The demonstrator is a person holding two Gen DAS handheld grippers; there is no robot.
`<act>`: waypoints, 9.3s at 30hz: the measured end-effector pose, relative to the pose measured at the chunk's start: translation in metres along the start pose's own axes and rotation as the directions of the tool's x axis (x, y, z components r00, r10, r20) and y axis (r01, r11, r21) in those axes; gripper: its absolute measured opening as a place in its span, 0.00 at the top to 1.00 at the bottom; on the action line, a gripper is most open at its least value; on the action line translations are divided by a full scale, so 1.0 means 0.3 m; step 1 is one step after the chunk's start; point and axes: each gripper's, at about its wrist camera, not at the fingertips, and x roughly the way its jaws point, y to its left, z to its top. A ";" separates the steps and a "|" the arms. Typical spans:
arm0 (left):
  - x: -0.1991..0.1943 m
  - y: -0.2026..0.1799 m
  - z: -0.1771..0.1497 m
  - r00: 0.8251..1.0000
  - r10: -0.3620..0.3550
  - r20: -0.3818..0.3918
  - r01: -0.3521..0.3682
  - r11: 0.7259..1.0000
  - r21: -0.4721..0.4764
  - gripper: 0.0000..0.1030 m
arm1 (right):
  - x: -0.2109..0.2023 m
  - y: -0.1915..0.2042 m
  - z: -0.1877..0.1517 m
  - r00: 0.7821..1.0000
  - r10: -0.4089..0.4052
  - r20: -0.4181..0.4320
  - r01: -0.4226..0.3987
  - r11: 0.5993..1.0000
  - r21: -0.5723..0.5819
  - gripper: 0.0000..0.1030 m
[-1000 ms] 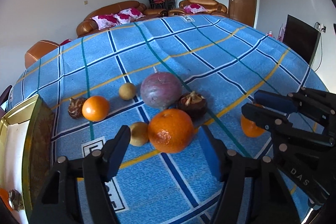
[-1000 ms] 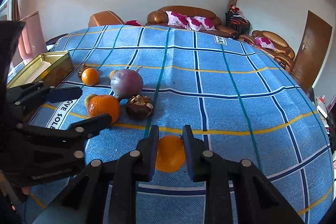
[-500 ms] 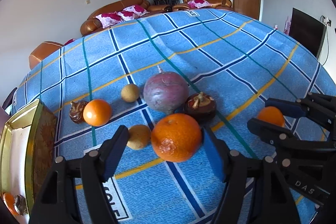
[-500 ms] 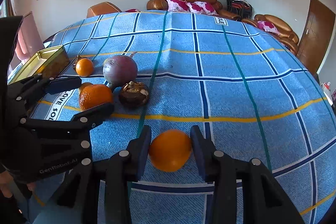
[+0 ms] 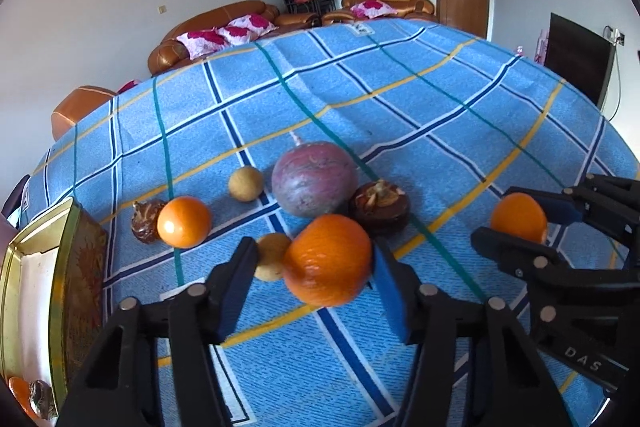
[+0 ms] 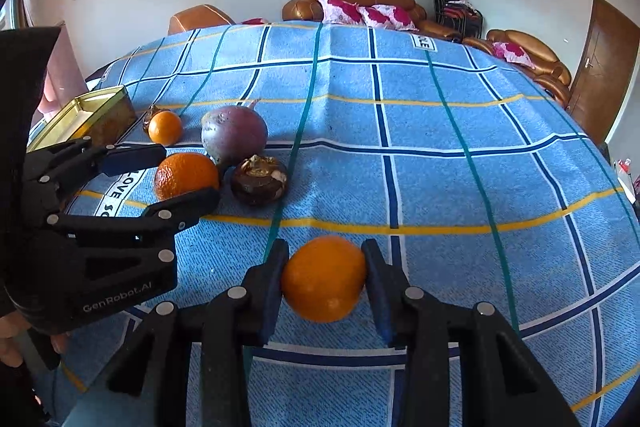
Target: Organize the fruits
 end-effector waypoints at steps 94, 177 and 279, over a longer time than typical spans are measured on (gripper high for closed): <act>-0.325 0.150 -0.149 0.932 0.117 0.344 -0.072 0.987 -0.141 0.57 | -0.258 0.159 -0.030 0.909 -0.009 0.416 0.069 0.989 -0.129 0.62; -0.487 0.730 -0.453 0.909 0.401 0.118 -0.325 0.856 -0.403 0.57 | -0.102 0.930 0.130 0.896 0.369 0.245 -0.231 0.862 -0.452 0.62; -0.218 0.203 -0.081 0.969 0.220 0.113 -0.208 0.972 -0.110 0.03 | 0.156 0.100 0.148 0.997 0.071 0.001 -0.070 0.992 -0.103 0.47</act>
